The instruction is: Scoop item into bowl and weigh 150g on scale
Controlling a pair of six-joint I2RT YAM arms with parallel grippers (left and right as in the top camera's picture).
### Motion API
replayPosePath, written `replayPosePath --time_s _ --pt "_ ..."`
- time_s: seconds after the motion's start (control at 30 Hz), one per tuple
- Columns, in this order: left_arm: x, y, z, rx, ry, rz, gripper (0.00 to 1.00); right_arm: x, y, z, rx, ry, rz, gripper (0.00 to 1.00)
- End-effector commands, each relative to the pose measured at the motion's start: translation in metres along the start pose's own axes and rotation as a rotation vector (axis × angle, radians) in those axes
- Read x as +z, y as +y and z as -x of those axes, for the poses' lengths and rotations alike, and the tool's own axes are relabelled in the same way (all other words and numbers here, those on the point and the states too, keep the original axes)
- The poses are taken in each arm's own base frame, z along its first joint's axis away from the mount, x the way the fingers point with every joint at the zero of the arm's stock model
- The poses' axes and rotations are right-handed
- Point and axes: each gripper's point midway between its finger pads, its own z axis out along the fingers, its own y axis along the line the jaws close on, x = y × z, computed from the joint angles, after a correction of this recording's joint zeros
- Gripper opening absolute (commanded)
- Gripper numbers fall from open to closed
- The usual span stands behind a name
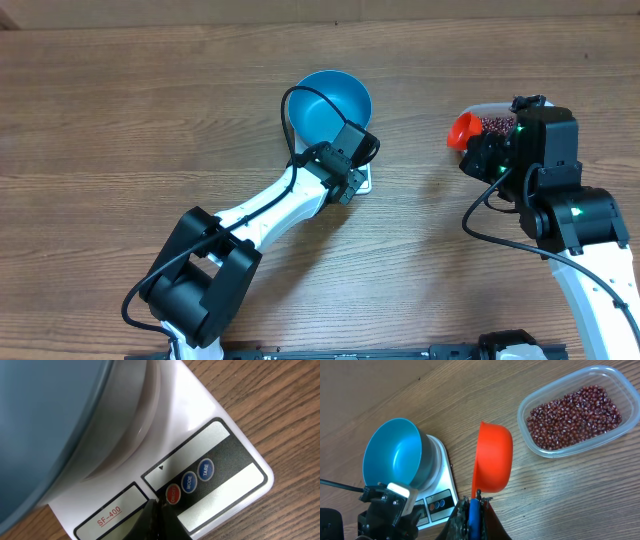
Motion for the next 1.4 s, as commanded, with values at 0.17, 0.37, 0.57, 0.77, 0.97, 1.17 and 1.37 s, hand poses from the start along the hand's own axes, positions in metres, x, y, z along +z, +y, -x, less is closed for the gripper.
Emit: replayPosePath --time_s 0.17,0.37,0.57,0.77,0.97,1.17,1.37 --pt "0.005 -0.004 -0.008 0.022 0.021 -0.012 0.04 -0.007 0.008 0.010 -0.003 -0.029 0.025 0.04" --pt "0.006 -0.005 -0.009 0.023 0.023 -0.015 0.04 -0.007 0.008 0.010 -0.003 -0.029 0.025 0.04" --pt "0.006 -0.006 -0.010 0.025 0.025 -0.016 0.04 -0.007 0.008 0.010 -0.003 -0.028 0.025 0.04" --pt "0.006 -0.007 -0.010 0.025 0.024 -0.019 0.04 -0.007 0.008 0.010 -0.003 -0.028 0.025 0.04" --pt "0.006 -0.009 -0.010 0.025 0.023 -0.033 0.04 -0.007 0.008 0.010 -0.003 -0.028 0.025 0.04" --pt "0.006 -0.011 -0.009 0.024 0.019 -0.043 0.04 -0.007 0.008 0.010 -0.003 -0.028 0.025 0.04" --pt "0.017 -0.012 -0.015 0.037 0.039 -0.039 0.04 -0.007 0.008 0.010 -0.003 -0.028 0.025 0.04"
